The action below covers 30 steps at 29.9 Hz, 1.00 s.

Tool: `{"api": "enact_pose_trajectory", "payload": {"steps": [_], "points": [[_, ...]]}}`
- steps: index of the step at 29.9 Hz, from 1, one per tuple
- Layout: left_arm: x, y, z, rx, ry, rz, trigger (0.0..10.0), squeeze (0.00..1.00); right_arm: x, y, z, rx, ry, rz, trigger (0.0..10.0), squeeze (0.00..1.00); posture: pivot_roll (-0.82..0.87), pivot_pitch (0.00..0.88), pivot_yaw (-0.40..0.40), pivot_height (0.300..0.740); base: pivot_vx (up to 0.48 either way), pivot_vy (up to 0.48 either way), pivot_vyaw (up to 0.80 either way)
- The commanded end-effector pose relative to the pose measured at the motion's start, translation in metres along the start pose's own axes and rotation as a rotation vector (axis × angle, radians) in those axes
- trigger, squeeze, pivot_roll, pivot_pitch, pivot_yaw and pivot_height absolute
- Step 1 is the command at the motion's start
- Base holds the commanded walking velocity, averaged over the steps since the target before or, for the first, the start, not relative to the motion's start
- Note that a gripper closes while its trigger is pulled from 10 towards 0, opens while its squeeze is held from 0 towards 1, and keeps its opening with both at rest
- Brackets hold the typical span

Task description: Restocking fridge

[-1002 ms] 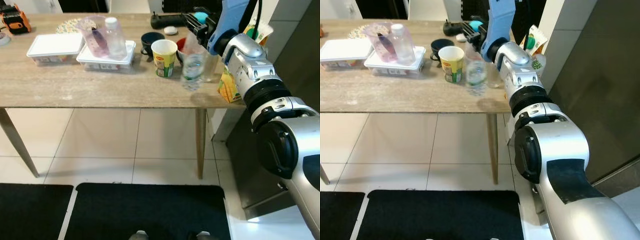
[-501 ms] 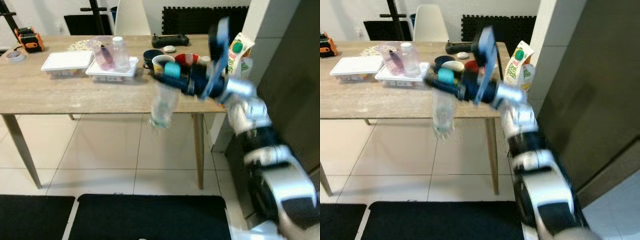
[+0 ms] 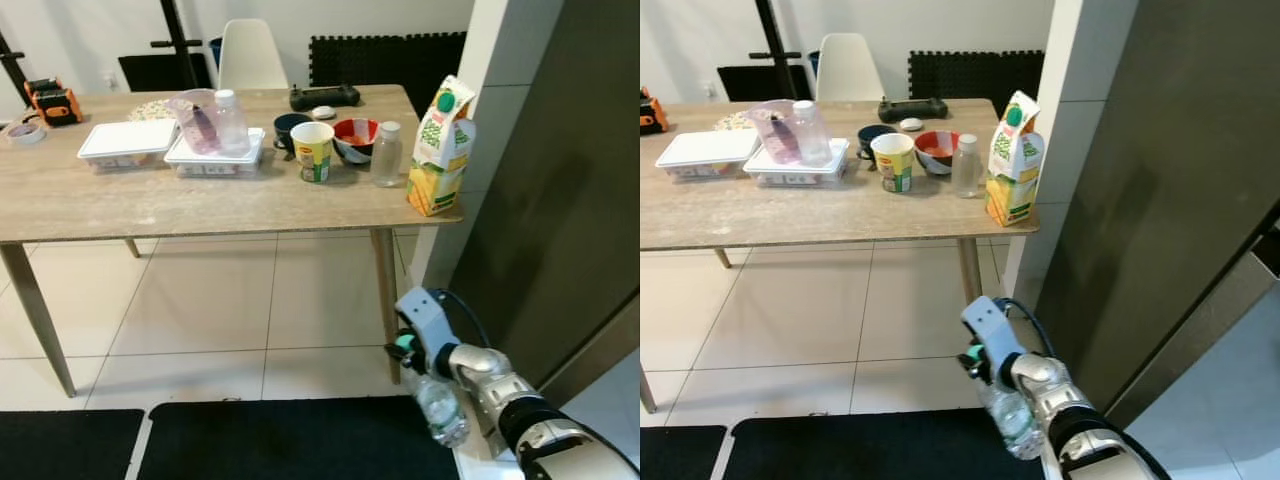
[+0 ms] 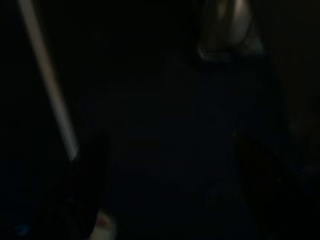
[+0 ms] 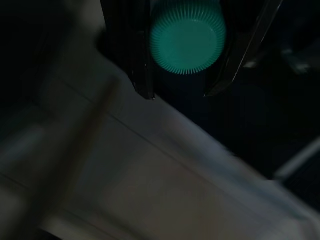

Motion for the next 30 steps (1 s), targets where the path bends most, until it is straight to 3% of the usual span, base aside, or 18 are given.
{"api": "enact_pose_trajectory", "payload": {"steps": [1, 4, 5, 7, 9, 10, 11, 12, 13, 14, 15, 16, 19, 21, 22, 26, 28, 30], "points": [[0.051, -0.034, -0.002, 0.116, 0.122, 0.053, 10.0, 0.00, -0.047, 0.021, -0.016, -0.154, -0.120, 0.047, 10.0, 0.00, 0.00, 0.000, -0.027, 0.740, 0.000, 0.000, 0.00], [0.045, -0.045, -0.004, 0.150, 0.090, 0.103, 10.0, 0.00, -0.059, 0.024, -0.021, -0.183, -0.150, 0.053, 10.0, 0.00, 0.00, 0.000, -0.027, 0.740, 0.000, 0.000, 0.00], [0.038, -0.058, -0.006, 0.176, 0.056, 0.166, 10.0, 0.00, -0.071, 0.026, -0.026, -0.213, -0.180, 0.063, 10.0, 0.00, 0.00, 0.000, -0.023, 0.740, 0.000, 0.000, 0.00], [0.038, -0.058, -0.006, 0.176, 0.056, 0.166, 10.0, 0.00, -0.071, 0.026, -0.026, -0.213, -0.180, 0.063, 10.0, 0.00, 0.00, 0.000, -0.023, 0.740, 0.000, 0.000, 0.00], [0.008, -0.066, -0.010, 0.101, -0.072, 0.334, 10.0, 0.00, -0.094, 0.028, -0.037, -0.256, -0.230, 0.111, 10.0, 0.00, -0.01, 0.000, -0.014, 0.740, 0.000, 0.000, 0.00], [0.008, -0.066, -0.010, 0.101, -0.072, 0.334, 10.0, 0.00, -0.094, 0.028, -0.037, -0.256, -0.230, 0.111, 10.0, 0.00, -0.01, 0.000, -0.014, 0.740, 0.000, 0.000, 0.00], [-0.032, -0.064, -0.017, -0.041, -0.232, 0.516, 10.0, 0.00, -0.110, 0.027, -0.045, -0.283, -0.272, 0.128, 10.0, 0.00, -0.01, 0.000, -0.010, 0.740, 0.000, 0.000, 0.00], [-0.043, -0.069, -0.021, -0.051, -0.275, 0.568, 10.0, 0.00, -0.115, 0.026, -0.047, -0.290, -0.284, 0.135, 10.0, 0.00, -0.01, 0.000, -0.005, 0.740, 0.000, 0.000, 0.00], [-0.043, -0.069, -0.021, -0.051, -0.275, 0.568, 10.0, 0.00, -0.115, 0.026, -0.047, -0.290, -0.284, 0.135, 10.0, 0.00, -0.01, 0.000, -0.005, 0.740, 0.000, 0.000, 0.00], [-0.043, -0.082, -0.023, 0.012, -0.271, 0.566, 10.0, 0.00, -0.118, 0.025, -0.048, -0.293, -0.291, 0.138, 10.0, 0.00, -0.01, 0.000, -0.005, 0.740, 0.000, 0.000, 0.00], [-0.035, -0.098, -0.025, 0.119, -0.231, 0.498, 10.0, 0.00, -0.120, 0.025, -0.049, -0.298, -0.296, 0.140, 10.0, 0.00, -0.01, 0.000, -0.005, 0.740, 0.000, 0.000, 0.00], [-0.018, -0.111, -0.026, 0.219, -0.145, 0.345, 10.0, 0.00, -0.123, 0.024, -0.050, -0.304, -0.305, 0.142, 10.0, 0.00, -0.01, 0.000, -0.005, 0.740, 0.000, 0.000, 0.00], [0.030, -0.128, -0.028, 0.346, 0.095, -0.065, 10.0, 0.00, -0.131, 0.021, -0.053, -0.326, -0.333, 0.153, 10.0, 0.00, 0.00, 0.000, 0.001, 0.740, 0.000, 0.000, 0.00], [0.049, -0.125, -0.028, 0.342, 0.183, -0.202, 10.0, 0.00, -0.135, 0.019, -0.054, -0.335, -0.344, 0.166, 10.0, 0.00, 0.00, 0.000, -0.002, 0.740, 0.000, 0.000, 0.00], [0.049, -0.125, -0.028, 0.342, 0.183, -0.202, 10.0, 0.00, -0.135, 0.019, -0.054, -0.335, -0.344, 0.166, 10.0, 0.00, 0.00, 0.000, -0.002, 0.740, 0.000, 0.000, 0.00], [0.100, -0.107, -0.026, 0.298, 0.367, -0.393, 10.0, 0.00, -0.145, 0.007, -0.055, -0.329, -0.365, 0.199, 10.0, 0.00, -0.01, 0.000, -0.006, 0.740, 0.000, 0.000, 0.00], [0.105, -0.104, -0.026, 0.281, 0.389, -0.437, 10.0, 0.00, -0.146, 0.005, -0.055, -0.327, -0.367, 0.202, 10.0, 0.00, -0.01, 0.000, -0.006, 0.740, 0.000, 0.000, 0.00], [0.117, -0.084, -0.022, 0.166, 0.433, -0.575, 10.0, 0.00, -0.149, 0.001, -0.055, -0.327, -0.374, 0.217, 10.0, 0.00, -0.01, 0.000, -0.008, 0.740, 0.000, 0.000, 0.00]]}}
Point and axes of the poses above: a point about 5 cm out from each wrist's last joint towards the gripper, its own z axis pointing out of the wrist towards the gripper, its own x axis along the axis of the wrist's last joint, y = z × x, the point moved 6 cm from there along z, pointing out of the wrist towards the gripper, and after that the axes turned 1 degree about -z, right-handed, at the moved point
